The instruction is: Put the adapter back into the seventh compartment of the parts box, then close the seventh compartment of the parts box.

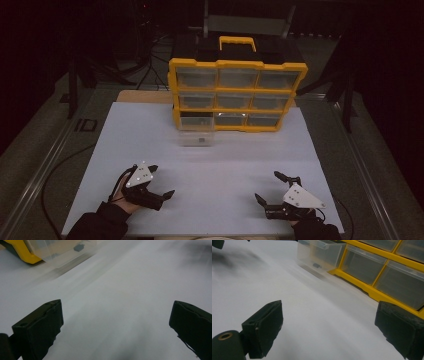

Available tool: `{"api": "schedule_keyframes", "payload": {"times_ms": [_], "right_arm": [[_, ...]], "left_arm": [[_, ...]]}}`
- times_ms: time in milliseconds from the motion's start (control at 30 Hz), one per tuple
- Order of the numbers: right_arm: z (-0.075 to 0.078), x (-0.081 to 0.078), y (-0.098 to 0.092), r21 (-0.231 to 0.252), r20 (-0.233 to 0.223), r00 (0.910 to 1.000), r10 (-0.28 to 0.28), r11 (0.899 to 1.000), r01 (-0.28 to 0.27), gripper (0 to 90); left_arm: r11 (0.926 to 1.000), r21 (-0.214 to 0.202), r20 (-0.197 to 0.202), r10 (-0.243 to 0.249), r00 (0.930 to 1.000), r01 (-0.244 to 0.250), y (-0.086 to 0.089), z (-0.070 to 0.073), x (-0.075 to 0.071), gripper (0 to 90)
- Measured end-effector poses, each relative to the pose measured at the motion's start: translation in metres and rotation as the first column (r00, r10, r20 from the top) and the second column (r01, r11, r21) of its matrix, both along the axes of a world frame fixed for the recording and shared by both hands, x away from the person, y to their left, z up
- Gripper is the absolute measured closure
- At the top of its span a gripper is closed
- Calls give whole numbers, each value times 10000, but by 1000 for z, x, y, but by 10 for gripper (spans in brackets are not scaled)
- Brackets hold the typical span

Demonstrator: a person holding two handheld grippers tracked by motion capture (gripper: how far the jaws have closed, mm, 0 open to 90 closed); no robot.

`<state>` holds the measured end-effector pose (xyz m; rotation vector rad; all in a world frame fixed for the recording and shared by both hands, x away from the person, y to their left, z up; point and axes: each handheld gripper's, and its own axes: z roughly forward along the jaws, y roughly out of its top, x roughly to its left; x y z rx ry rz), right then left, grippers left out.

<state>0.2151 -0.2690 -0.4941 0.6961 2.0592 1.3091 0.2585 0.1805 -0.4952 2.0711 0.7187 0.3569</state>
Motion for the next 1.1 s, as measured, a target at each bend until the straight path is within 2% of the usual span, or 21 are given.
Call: {"api": "schedule_keyframes", "payload": {"times_ms": [767,1100], "right_arm": [[0,0,0,-21,-1,10000,3,10000,-3,80],[1,-1,1,22,-14,10000,-20,10000,20,80]], "left_arm": [[10000,53,-182,-67,9998,68,-1,-2,2,0],[10000,-31,4,78,10000,-78,-1,3,2,0]]}}
